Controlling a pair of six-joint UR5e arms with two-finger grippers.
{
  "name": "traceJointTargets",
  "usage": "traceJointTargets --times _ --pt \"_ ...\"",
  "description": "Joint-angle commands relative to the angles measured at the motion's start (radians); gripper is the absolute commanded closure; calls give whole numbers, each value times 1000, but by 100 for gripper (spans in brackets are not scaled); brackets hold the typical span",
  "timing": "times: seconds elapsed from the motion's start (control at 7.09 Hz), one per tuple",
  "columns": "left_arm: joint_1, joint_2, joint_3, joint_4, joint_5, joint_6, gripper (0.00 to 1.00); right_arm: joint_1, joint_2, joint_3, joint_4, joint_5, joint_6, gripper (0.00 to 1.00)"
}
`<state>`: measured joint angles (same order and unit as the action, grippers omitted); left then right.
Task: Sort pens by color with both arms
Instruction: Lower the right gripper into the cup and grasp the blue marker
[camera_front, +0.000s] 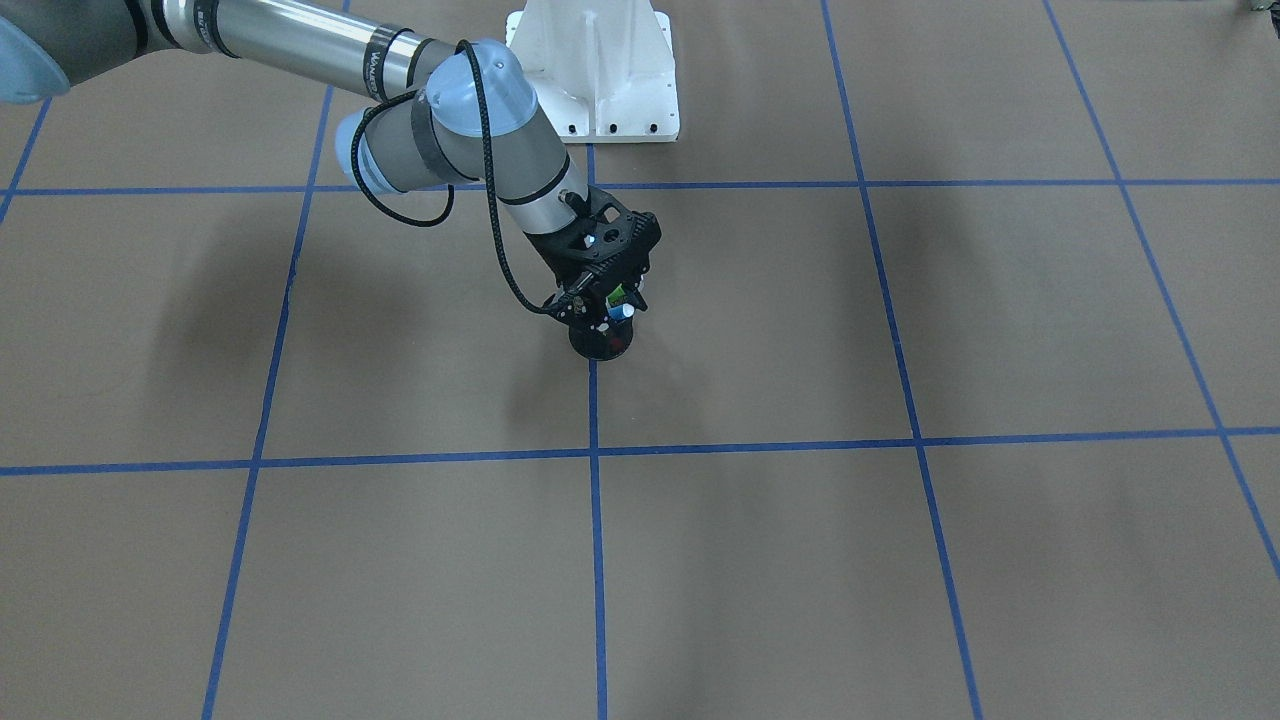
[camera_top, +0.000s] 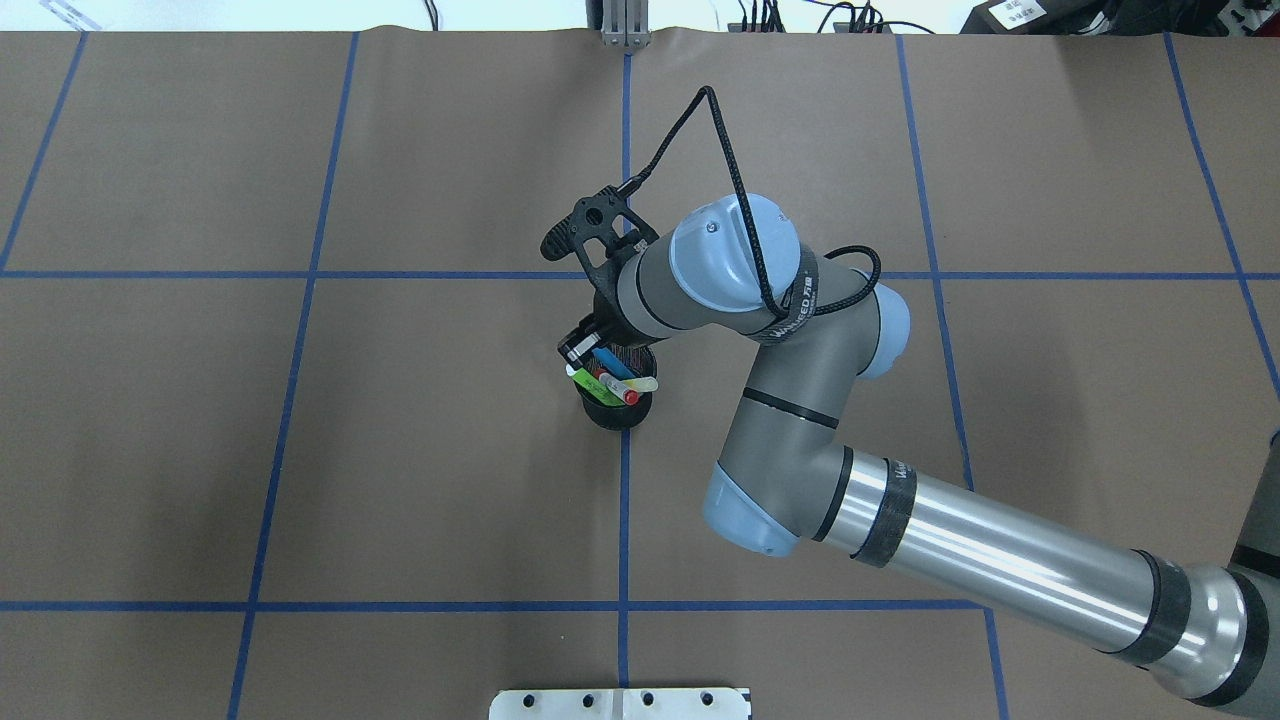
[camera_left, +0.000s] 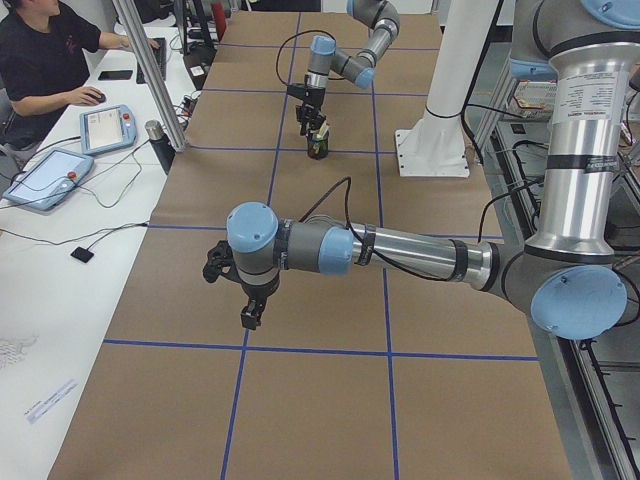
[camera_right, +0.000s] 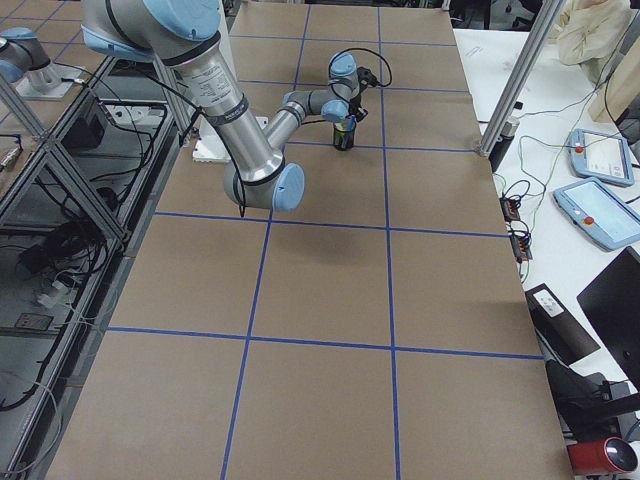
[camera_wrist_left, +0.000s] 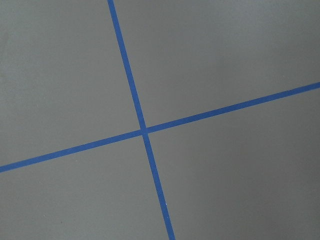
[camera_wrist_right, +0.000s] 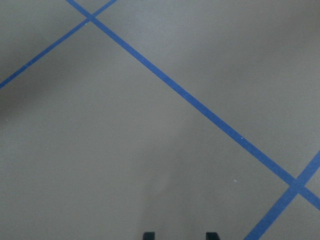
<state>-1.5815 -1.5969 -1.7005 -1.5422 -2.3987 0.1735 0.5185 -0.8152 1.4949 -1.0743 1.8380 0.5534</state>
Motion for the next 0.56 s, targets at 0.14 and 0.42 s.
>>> traceJointTargets --times 0.14,0.42 --pt "0 0 -2 1 0 0 0 -2 2 -2 1 -6 0 66" --pt "0 0 -1 1 0 0 0 -2 2 -2 1 -5 13 79"
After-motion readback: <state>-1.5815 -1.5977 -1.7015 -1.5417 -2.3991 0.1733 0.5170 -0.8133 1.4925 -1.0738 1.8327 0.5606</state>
